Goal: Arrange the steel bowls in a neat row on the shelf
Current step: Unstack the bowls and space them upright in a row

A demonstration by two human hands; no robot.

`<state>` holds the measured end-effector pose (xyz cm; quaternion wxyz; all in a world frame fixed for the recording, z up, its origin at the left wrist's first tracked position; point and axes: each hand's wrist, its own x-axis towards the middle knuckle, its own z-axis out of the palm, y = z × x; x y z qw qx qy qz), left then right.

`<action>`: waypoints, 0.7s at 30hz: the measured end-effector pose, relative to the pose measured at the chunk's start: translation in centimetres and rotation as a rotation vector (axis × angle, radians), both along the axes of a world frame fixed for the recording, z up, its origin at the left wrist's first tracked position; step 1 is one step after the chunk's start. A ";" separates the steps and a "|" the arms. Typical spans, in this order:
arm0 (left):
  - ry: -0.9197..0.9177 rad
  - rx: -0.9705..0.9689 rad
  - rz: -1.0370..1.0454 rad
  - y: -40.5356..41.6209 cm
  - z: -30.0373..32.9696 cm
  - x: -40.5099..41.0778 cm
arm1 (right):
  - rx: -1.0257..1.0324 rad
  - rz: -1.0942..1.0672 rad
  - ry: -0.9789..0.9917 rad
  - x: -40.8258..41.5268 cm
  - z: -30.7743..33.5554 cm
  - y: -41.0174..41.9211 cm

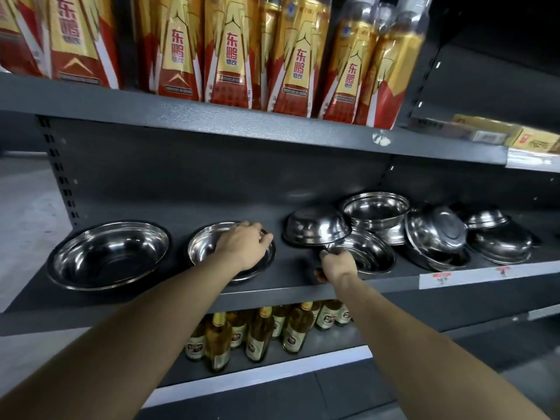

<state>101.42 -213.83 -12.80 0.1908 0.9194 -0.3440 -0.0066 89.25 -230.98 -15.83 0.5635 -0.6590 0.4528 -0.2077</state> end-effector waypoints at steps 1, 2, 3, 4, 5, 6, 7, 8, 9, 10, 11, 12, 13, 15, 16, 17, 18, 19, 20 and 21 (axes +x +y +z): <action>0.006 0.001 -0.009 -0.8 -0.1 -0.1 | 0.004 -0.013 -0.002 -0.2 0.1 -0.8; 0.010 -0.001 -0.017 -1.6 -0.2 -0.2 | 0.008 -0.021 -0.002 -0.3 0.2 -1.5; 0.014 -0.004 -0.023 -2.4 -0.3 -0.3 | 0.011 -0.024 -0.001 -0.4 0.2 -2.3; 0.019 -0.008 -0.027 -3.3 -0.4 -0.3 | 0.012 -0.022 -0.002 -0.5 0.3 -3.0; 0.023 -0.011 -0.032 -4.2 -0.5 -0.3 | 0.009 -0.017 -0.008 -0.5 0.3 -3.7; 0.029 -0.013 -0.035 -5.1 -0.6 -0.3 | 0.000 -0.012 -0.021 -0.4 0.3 -4.4; 0.033 -0.014 -0.036 -6.0 -0.6 -0.4 | -0.010 -0.007 -0.034 -0.4 0.3 -5.1; 0.038 -0.015 -0.034 -6.9 -0.7 -0.4 | -0.013 -0.003 -0.045 -0.3 0.3 -5.8; 0.046 -0.013 -0.028 -7.9 -0.9 -0.4 | -0.013 -0.002 -0.054 -0.1 0.3 -6.6; 0.057 -0.008 -0.021 -8.9 -1.0 -0.5 | -0.010 0.001 -0.060 0.0 0.3 -7.5; 0.072 -0.003 -0.011 -9.8 -1.2 -0.5 | -0.009 0.005 -0.065 0.2 0.3 -8.5; 0.089 -0.002 0.003 -10.8 -1.5 -0.5 | -0.020 0.011 -0.062 0.5 0.4 -9.4; 0.110 -0.008 0.023 -11.8 -1.7 -0.4 | -0.041 0.022 -0.054 0.7 0.5 -10.3; 0.172 -0.044 0.072 -13.5 -2.3 -0.3 | -0.096 0.040 -0.047 1.4 0.6 -11.9; 0.212 -0.069 0.099 -14.2 -2.6 -0.3 | -0.107 0.052 -0.054 1.8 0.6 -12.6; 0.253 -0.090 0.128 -14.9 -2.8 -0.2 | -0.102 0.065 -0.068 2.2 0.6 -13.2; 0.284 -0.100 0.156 -15.6 -3.1 -0.1 | -0.082 0.067 -0.087 2.7 0.7 -13.8; 0.301 -0.107 0.182 -16.2 -3.3 0.0 | -0.061 0.048 -0.103 3.1 0.8 -14.2; 0.305 -0.112 0.204 -16.6 -3.5 0.2 | -0.044 0.017 -0.116 3.5 0.9 -14.6; 0.305 -0.110 0.224 -17.0 -3.7 0.3 | -0.022 -0.018 -0.117 3.7 1.0 -15.1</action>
